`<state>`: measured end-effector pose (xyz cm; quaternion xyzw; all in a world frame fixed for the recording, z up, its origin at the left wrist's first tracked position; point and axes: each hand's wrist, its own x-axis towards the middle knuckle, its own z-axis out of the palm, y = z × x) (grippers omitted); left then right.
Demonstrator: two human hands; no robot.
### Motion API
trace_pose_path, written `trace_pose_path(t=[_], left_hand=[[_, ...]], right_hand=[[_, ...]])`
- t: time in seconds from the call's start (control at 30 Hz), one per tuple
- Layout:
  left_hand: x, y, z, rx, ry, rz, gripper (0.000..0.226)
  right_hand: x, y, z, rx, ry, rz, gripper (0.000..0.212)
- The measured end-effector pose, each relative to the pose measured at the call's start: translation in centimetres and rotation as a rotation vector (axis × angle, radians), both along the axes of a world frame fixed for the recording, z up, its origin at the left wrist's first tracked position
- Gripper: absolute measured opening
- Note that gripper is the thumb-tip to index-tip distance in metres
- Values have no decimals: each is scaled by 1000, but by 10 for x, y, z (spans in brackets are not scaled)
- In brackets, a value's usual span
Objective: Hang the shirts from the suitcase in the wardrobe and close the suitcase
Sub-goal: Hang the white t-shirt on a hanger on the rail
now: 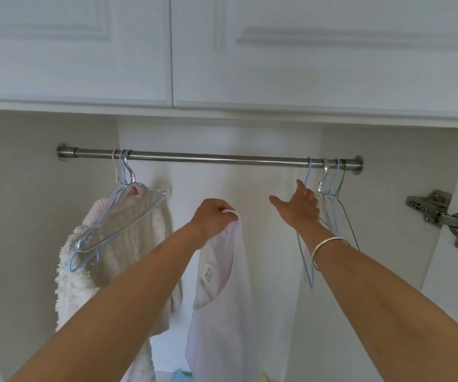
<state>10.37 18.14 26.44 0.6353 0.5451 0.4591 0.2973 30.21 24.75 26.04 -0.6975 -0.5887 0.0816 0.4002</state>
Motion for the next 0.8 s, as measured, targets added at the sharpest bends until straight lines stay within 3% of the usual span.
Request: trace_pose_path(t=[0.1, 0.2, 0.47, 0.8], left_hand=[[2, 9, 2, 2, 20, 5, 12], [3, 19, 2, 1, 58, 32, 11], [14, 34, -4, -13, 105, 9, 14], [24, 48, -7, -8, 113, 4, 14]], right_hand=[[-3, 19, -9, -91, -130, -6, 91], [-10, 29, -22, -43, -215, -44, 80], [1, 55, -23, -32, 208, -49, 64], [12, 52, -21, 33, 371, -109, 36]])
